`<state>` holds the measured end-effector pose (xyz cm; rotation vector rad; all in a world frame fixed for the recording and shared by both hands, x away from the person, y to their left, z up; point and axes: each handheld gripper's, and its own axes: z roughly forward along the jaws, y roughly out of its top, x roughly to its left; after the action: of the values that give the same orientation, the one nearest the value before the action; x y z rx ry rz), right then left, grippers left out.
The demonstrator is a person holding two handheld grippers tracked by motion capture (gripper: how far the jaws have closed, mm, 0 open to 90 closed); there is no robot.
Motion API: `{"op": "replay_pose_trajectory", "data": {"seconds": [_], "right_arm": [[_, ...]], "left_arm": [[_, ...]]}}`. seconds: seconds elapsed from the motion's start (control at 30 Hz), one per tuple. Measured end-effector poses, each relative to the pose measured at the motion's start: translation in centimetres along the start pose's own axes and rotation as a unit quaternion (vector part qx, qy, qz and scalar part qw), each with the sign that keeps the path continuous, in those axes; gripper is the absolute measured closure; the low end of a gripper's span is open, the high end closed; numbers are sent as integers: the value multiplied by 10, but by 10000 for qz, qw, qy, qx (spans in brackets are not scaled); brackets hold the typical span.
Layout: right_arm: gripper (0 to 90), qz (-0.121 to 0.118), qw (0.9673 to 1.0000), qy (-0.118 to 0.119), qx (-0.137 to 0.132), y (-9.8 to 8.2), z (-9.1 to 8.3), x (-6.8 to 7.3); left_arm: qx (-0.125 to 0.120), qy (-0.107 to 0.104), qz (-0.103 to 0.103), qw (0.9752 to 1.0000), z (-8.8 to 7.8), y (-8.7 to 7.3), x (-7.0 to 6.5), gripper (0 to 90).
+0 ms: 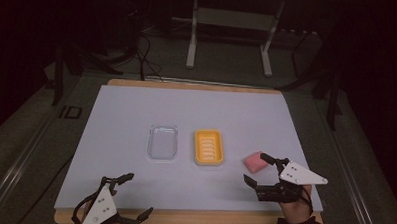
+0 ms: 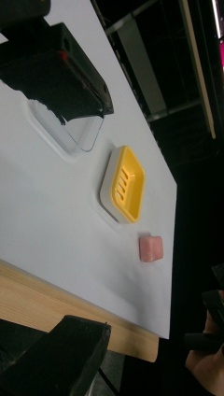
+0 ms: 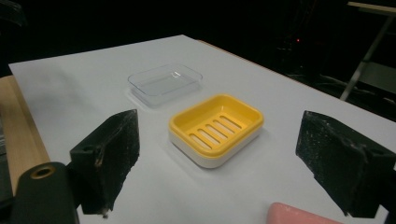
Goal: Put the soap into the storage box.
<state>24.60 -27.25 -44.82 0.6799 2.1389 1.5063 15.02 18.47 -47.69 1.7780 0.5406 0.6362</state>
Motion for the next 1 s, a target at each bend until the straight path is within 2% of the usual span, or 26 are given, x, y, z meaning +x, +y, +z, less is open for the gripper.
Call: {"op": "replay_pose_trajectory", "data": {"seconds": [0.3, 0.33, 0.5, 0.6, 0.67, 0.73, 0.8, 0.83, 0.9, 0.93, 1.0], "right_arm": [[133, -62, 9999, 16, 109, 1, 2, -1], [132, -21, 9998, 3, 199, 1, 3, -1], [133, 62, 9975, -257, 648, 2, 8, -2], [133, 196, 9966, -339, 725, 3, 9, -4], [135, 291, 9942, -587, 854, 7, 9, -8], [143, 371, 9926, -710, 916, 10, 7, -11], [140, 664, 9892, -698, 1102, 13, 4, -15], [145, 743, 9881, -676, 1167, 14, 2, -17], [147, 780, 9878, -588, 1211, 16, 1, -20], [147, 864, 9862, -293, 1379, 17, -1, -24], [147, 845, 9823, -156, 1664, 17, -2, -26]], "left_arm": [[16, 5, 31, 10000, 0, 0, -1, 5], [11, 4, 41, 10000, 1, 0, -1, 5], [21, -5, 58, 10000, 1, 0, -2, 5], [18, -1, 54, 10000, 1, 0, -2, 5], [32, 0, 55, 10000, 1, 0, -3, 5], [32, -2, 57, 10000, 1, 0, -3, 5], [40, -5, 60, 10000, 1, 0, -3, 5], [48, -3, 72, 10000, 1, 0, -3, 5], [53, -1, 73, 10000, 1, 0, -3, 5], [56, 9, 79, 10000, 1, 0, -3, 5], [64, 15, 76, 9999, 1, 0, -3, 5]]}}
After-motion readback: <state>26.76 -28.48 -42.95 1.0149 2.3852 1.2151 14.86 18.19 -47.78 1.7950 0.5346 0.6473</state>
